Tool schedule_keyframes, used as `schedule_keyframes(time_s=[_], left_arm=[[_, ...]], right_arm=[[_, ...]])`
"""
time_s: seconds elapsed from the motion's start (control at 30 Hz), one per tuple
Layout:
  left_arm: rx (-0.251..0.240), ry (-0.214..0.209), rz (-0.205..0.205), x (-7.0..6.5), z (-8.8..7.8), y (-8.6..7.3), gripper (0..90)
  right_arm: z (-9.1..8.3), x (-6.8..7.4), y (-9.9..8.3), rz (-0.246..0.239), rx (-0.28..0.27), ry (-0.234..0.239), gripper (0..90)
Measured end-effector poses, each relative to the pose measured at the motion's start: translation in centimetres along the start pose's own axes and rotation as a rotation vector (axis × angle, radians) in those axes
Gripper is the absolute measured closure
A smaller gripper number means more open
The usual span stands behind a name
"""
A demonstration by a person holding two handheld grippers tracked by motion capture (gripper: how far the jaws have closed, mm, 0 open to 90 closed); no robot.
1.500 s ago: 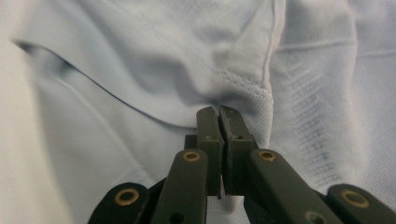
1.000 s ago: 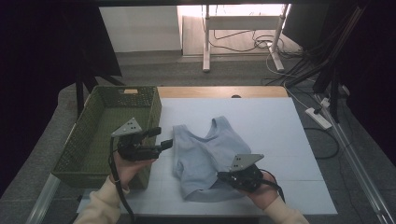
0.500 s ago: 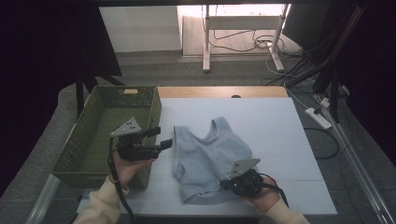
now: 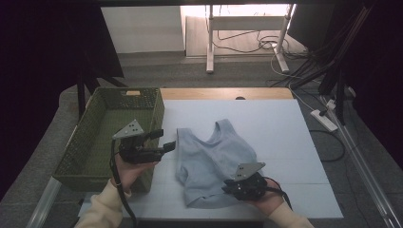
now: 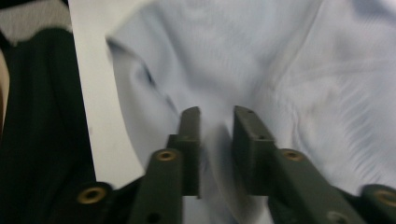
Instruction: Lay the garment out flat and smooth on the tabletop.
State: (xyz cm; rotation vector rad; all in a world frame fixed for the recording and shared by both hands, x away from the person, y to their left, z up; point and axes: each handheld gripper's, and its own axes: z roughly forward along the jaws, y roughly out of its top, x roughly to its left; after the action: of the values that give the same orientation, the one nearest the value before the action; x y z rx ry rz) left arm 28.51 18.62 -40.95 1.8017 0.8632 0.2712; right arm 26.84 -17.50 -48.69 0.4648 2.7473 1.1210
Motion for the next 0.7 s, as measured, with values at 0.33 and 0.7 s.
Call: schedule_keyframes(time_s=[0.33, 0.7], left_arm=[[0.002, -0.002, 0.000, -0.1, 0.2, 0.0, 28.7], [0.006, -0.004, 0.001, -0.1, 0.3, -0.1, 28.6]], right_arm=[[2.9, 1.8, 2.6, -0.070, -0.021, 0.063, 58.7], [6.6, 3.5, 3.5, -0.138, 0.084, 0.111, 54.3]])
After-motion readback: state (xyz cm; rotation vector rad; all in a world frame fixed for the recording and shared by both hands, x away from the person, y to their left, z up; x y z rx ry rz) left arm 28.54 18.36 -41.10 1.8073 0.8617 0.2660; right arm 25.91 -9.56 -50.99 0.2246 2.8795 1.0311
